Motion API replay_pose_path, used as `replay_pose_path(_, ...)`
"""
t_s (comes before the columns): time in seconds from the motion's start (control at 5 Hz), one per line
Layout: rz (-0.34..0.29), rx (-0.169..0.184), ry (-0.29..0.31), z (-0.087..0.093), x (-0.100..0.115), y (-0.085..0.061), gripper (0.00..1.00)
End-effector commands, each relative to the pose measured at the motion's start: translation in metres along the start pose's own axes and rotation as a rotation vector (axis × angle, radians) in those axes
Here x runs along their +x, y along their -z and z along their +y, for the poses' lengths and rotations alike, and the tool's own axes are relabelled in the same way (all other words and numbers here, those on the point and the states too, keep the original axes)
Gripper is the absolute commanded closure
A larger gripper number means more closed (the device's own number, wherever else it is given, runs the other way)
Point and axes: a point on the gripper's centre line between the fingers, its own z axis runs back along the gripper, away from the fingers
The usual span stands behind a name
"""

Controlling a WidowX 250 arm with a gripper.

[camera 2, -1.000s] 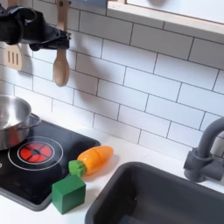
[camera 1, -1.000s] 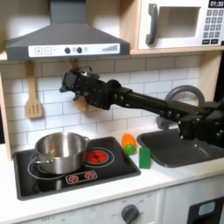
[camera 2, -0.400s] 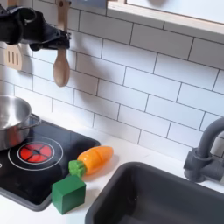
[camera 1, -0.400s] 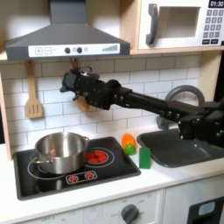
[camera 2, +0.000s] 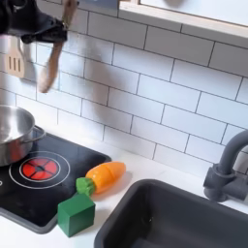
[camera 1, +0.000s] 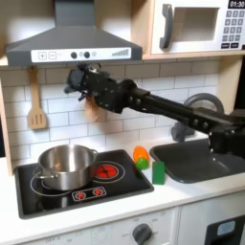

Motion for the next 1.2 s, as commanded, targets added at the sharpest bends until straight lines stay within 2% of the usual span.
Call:
replay_pose_path(0.0,-0.007,0.010,-0.004,0.002,0.002,0.000,1.00)
replay_pose_path(0.2,0.055,0.023,-0.015,0.006,-0.010,-0.001,1.00)
replay_pose_path(0.4,0.088,0.030,-0.009,0.006,-0.020,-0.006,1.00)
replay_pose_path(0.6,0.103,0.027,0.004,0.000,-0.021,-0.014,1.00)
replay_pose_path(0.8,0.161,0.085,-0.036,0.018,-0.030,-0.019,1.00)
replay_pose_path(1.0,0.210,0.127,-0.056,0.025,-0.036,-0.022,1.00)
